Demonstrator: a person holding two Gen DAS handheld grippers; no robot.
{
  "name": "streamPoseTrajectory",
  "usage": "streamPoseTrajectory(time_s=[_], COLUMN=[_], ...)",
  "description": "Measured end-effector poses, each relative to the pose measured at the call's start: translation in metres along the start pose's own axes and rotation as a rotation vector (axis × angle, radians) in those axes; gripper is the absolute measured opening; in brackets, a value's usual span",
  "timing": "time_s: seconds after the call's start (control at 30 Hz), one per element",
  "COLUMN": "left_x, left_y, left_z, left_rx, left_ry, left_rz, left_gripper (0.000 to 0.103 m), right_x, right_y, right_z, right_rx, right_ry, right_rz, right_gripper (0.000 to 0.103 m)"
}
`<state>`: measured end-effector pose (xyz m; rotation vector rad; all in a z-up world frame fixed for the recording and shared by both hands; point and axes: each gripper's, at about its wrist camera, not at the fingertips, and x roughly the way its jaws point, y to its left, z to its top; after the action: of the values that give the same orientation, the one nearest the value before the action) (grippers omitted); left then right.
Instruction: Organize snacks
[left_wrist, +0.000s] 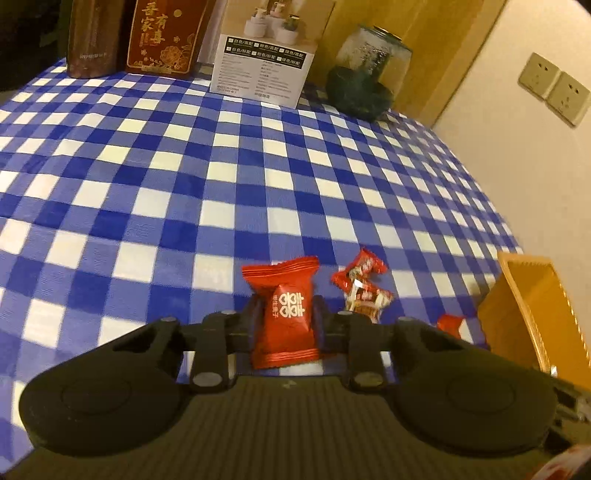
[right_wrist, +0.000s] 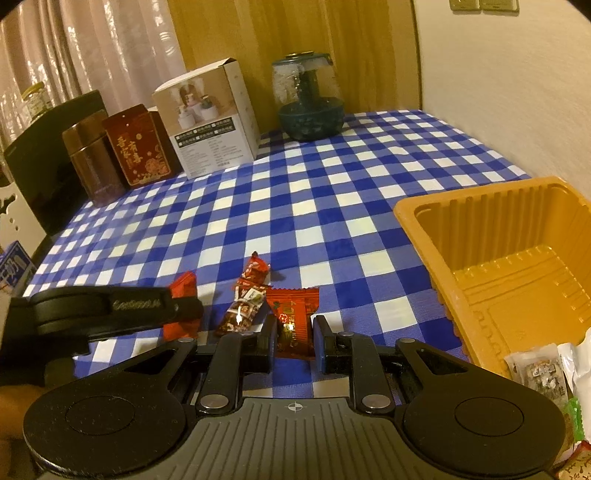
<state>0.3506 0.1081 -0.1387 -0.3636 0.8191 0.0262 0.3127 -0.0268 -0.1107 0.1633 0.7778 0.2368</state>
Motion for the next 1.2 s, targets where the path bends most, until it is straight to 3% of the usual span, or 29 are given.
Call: streamPoseTrajectory(time_s=[0.27, 0.57, 1.2], left_x=[-0.045, -0.099, -0.196], left_y=[0.009, 0.006, -0.038], left_z=[-0.031, -0.070, -0.115], left_rx=[0.031, 0.022, 0.124], left_ry=[0.024, 0.026, -0.010], left_rz=[0.022, 0.014, -0.015], left_gripper=[0.024, 0.024, 0.024], right_x=[-0.019, -0.075, -0.180], right_y=[0.013, 0.014, 0.014], right_z=[-0.011, -0.035, -0.062], right_rx=[-0.051, -0.037, -0.050], right_ry=[0.006, 0.013, -0.024], right_rz=[0.035, 0.049, 0.038], right_gripper=[0.021, 0.021, 0.021])
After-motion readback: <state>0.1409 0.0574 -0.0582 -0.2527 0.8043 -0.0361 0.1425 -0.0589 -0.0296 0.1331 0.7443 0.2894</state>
